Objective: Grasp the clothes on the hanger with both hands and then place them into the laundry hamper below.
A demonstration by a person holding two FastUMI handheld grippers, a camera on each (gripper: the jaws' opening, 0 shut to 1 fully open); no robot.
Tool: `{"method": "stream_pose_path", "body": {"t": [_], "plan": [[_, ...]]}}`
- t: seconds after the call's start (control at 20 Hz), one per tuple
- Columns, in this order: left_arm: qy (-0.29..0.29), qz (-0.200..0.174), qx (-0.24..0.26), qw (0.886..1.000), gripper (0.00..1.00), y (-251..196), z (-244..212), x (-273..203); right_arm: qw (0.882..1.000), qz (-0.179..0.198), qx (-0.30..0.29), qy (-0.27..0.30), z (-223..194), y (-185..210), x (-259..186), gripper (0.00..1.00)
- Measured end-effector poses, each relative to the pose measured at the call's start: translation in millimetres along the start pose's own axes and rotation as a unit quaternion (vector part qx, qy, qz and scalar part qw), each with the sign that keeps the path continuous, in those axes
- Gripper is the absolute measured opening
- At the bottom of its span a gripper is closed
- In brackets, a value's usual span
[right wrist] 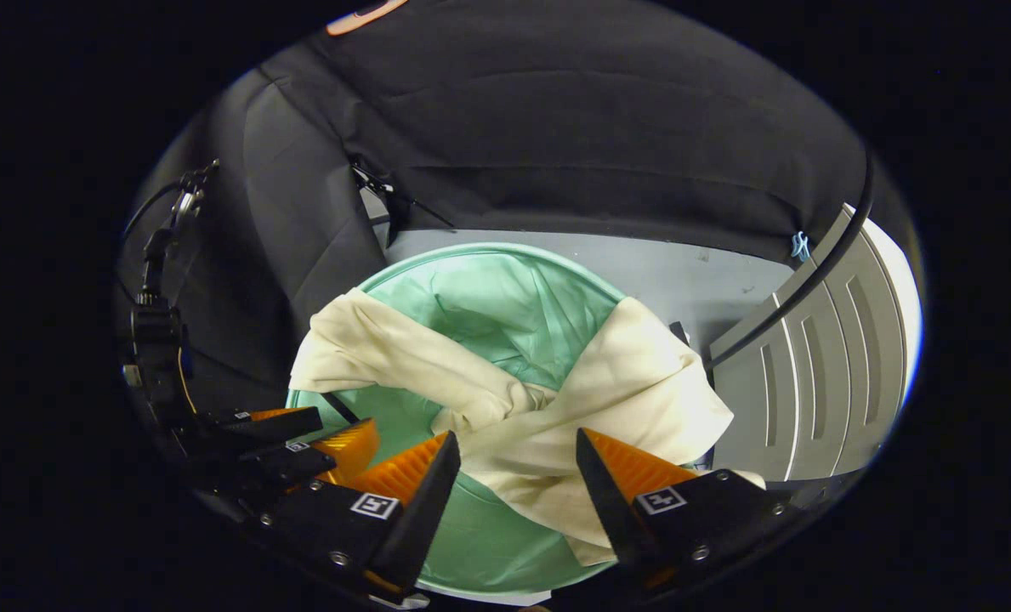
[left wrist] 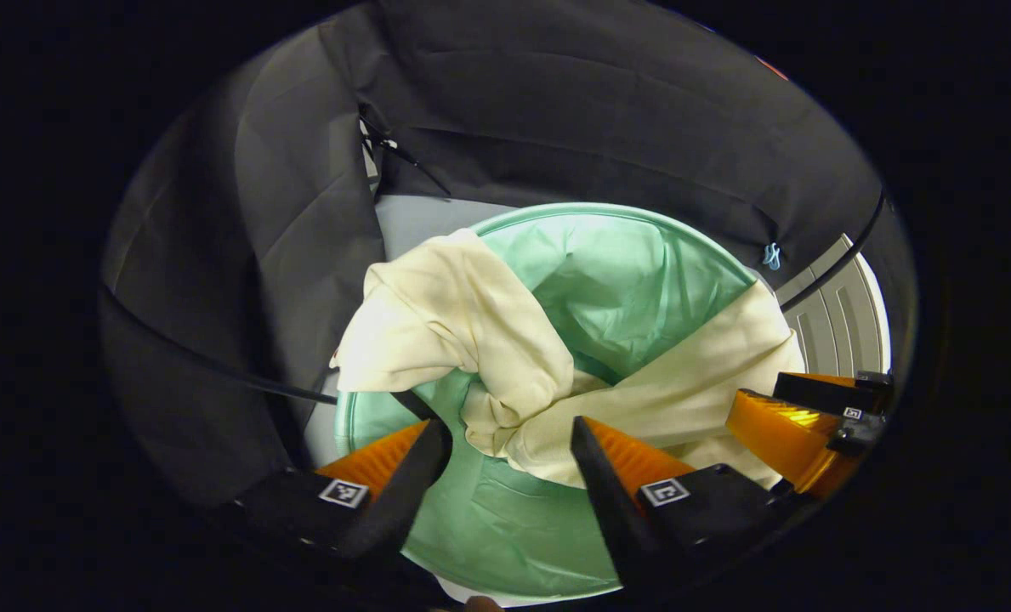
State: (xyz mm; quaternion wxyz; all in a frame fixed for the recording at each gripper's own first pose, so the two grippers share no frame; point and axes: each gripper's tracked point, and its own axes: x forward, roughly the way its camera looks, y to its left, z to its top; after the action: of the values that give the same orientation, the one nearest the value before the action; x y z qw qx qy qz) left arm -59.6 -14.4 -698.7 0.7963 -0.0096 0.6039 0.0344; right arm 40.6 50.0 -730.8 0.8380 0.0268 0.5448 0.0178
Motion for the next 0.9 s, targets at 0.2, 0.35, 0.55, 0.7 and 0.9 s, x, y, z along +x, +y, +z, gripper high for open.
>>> {"method": "stream_pose_path", "body": {"t": [0.2,0.35,0.55,0.7,0.9], "plan": [[-0.011,0.009,0.003,1.000,0.96,2,6,-14,1.000,-0.002,0.001,-0.015,10,-2,-15,0.95],[-0.026,0.009,0.014,1.000,0.97,2,17,-29,0.999,-0.001,0.013,-0.029,20,-3,-29,0.95],[-0.062,0.009,0.021,0.998,0.97,0,41,-60,0.998,-0.003,0.012,-0.057,36,-5,-56,0.95],[-0.098,0.002,0.023,0.995,0.97,-4,66,-90,0.997,0.000,0.014,-0.082,54,-4,-83,0.95],[-0.153,-0.005,0.024,0.988,0.96,-11,103,-139,0.992,0.007,0.015,-0.124,85,0,-127,0.95]]}}
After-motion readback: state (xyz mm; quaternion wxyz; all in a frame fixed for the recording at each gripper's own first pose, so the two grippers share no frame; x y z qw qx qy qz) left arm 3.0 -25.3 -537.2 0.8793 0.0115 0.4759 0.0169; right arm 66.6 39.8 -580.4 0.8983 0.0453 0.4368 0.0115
